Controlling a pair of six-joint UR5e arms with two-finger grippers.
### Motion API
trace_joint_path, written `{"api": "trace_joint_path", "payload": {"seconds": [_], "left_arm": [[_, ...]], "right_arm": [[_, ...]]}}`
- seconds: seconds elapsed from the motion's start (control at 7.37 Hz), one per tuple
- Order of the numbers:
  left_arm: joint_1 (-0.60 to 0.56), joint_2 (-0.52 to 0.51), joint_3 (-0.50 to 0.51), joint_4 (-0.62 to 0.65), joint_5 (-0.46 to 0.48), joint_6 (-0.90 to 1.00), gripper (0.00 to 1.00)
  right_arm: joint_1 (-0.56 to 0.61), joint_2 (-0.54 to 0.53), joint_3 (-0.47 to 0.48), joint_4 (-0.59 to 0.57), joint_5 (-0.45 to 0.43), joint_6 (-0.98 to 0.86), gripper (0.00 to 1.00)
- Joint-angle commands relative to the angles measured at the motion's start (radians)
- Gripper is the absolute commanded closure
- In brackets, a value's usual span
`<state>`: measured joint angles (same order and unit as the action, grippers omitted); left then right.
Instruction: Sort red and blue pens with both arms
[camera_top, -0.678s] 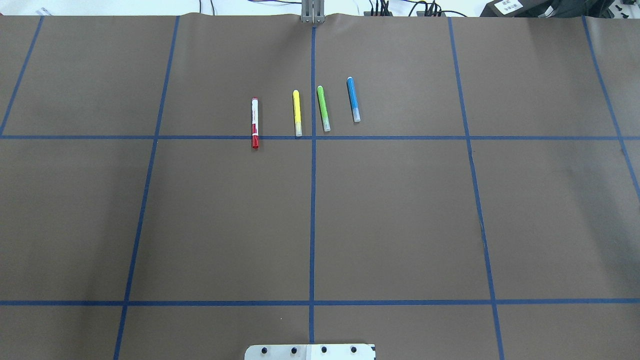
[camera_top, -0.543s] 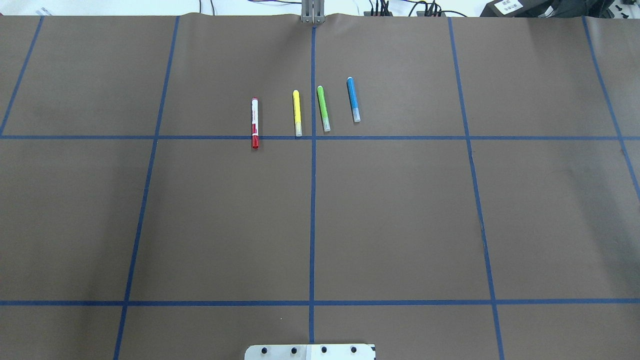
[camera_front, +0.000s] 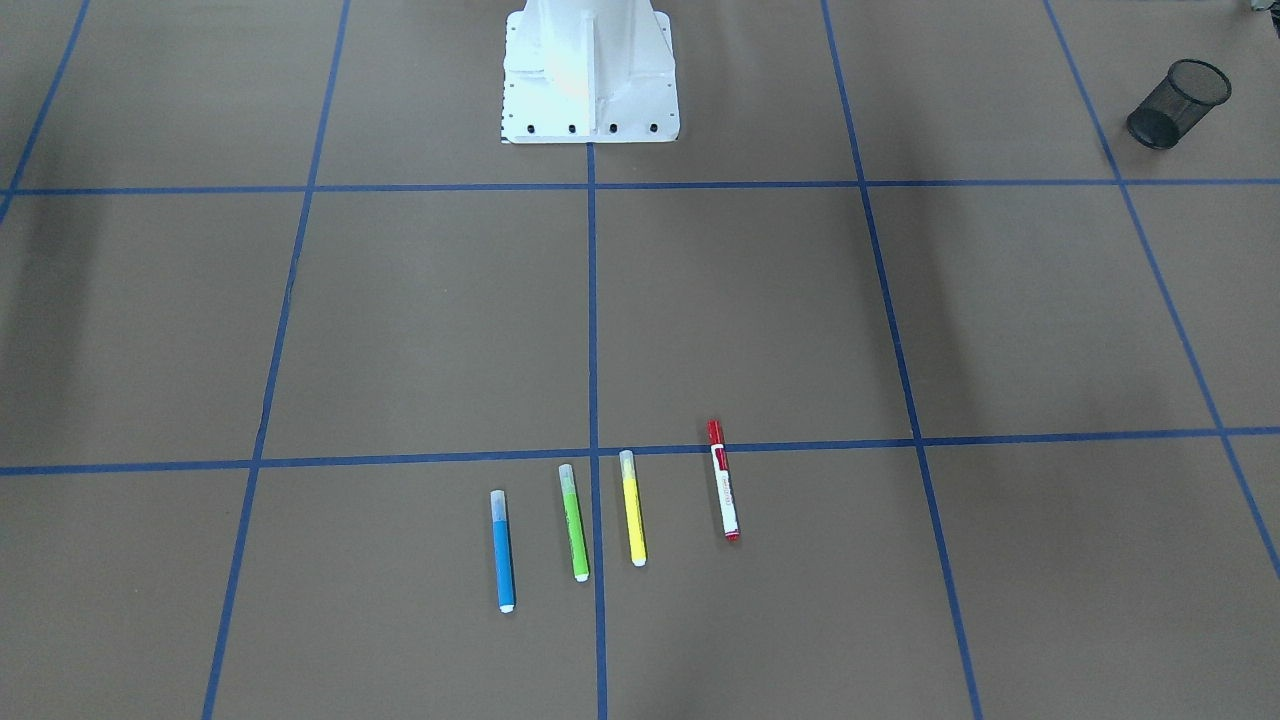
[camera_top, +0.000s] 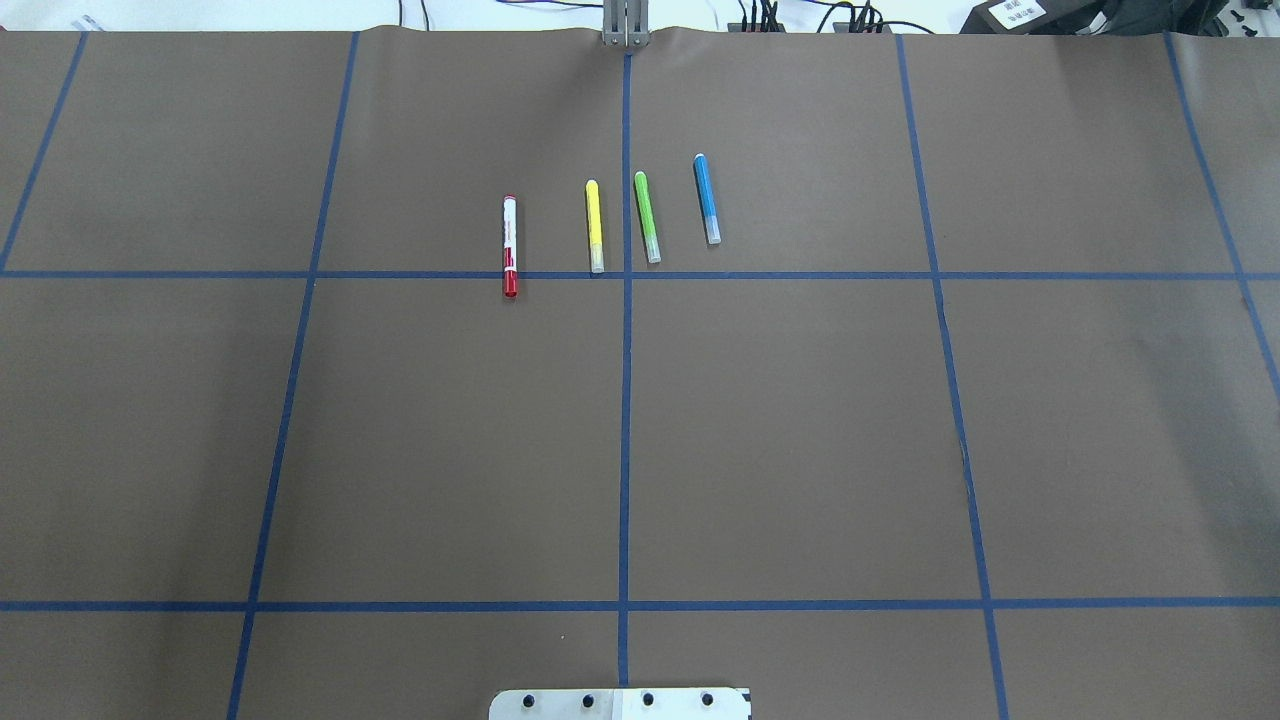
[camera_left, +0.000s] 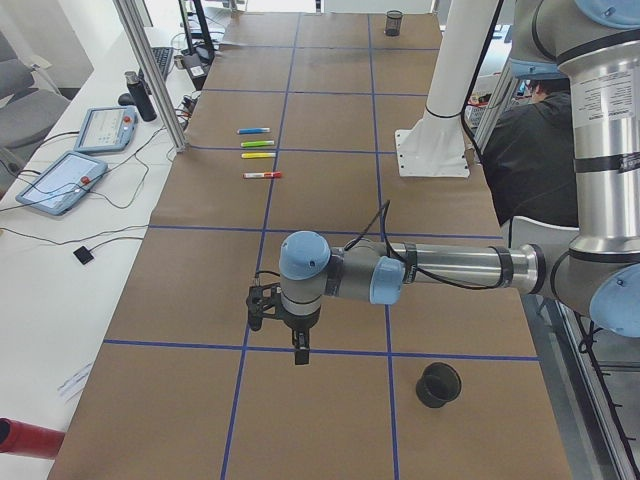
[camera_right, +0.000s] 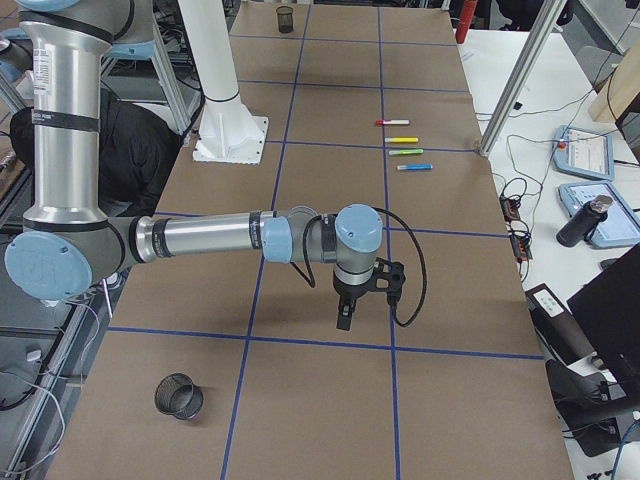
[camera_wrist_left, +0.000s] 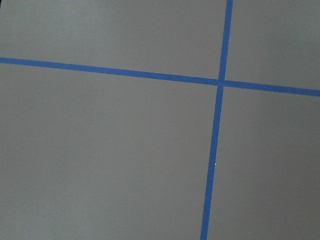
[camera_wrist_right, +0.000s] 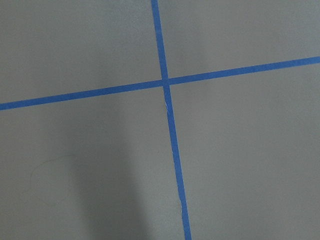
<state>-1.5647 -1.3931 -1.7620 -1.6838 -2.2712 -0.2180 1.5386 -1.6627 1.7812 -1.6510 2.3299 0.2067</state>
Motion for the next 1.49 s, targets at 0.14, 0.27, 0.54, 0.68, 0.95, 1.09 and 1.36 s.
{"api": "trace_joint_path", "payload": {"seconds": [0.14, 0.27, 0.54, 0.68, 0.95, 1.09, 1.36], "left_arm": [[0.000, -0.009, 0.009, -0.007, -0.002, 0.000, 0.00], [0.000, -0.006, 0.010, -0.001, -0.004, -0.004, 0.00], [0.000, -0.004, 0.027, -0.007, -0.002, -0.004, 0.00], [0.000, -0.010, 0.026, -0.011, -0.002, -0.004, 0.00], [0.000, -0.015, 0.009, -0.007, -0.004, -0.003, 0.00], [0.000, -0.018, 0.009, -0.007, -0.004, -0.003, 0.00], [0.005, -0.082, 0.010, 0.006, -0.066, -0.006, 0.00]], "right_arm": [[-0.002, 0.000, -0.005, 0.002, 0.002, 0.000, 0.00], [0.000, 0.000, -0.005, 0.002, 0.002, 0.000, 0.00], [0.000, 0.000, -0.017, 0.002, 0.000, -0.001, 0.00], [-0.002, 0.009, -0.017, 0.000, -0.001, 0.000, 0.00], [-0.027, 0.093, -0.025, -0.015, -0.056, 0.002, 0.00], [-0.034, 0.131, -0.028, -0.021, -0.107, -0.001, 0.00], [-0.058, 0.127, -0.032, -0.001, -0.086, -0.004, 0.00]]}}
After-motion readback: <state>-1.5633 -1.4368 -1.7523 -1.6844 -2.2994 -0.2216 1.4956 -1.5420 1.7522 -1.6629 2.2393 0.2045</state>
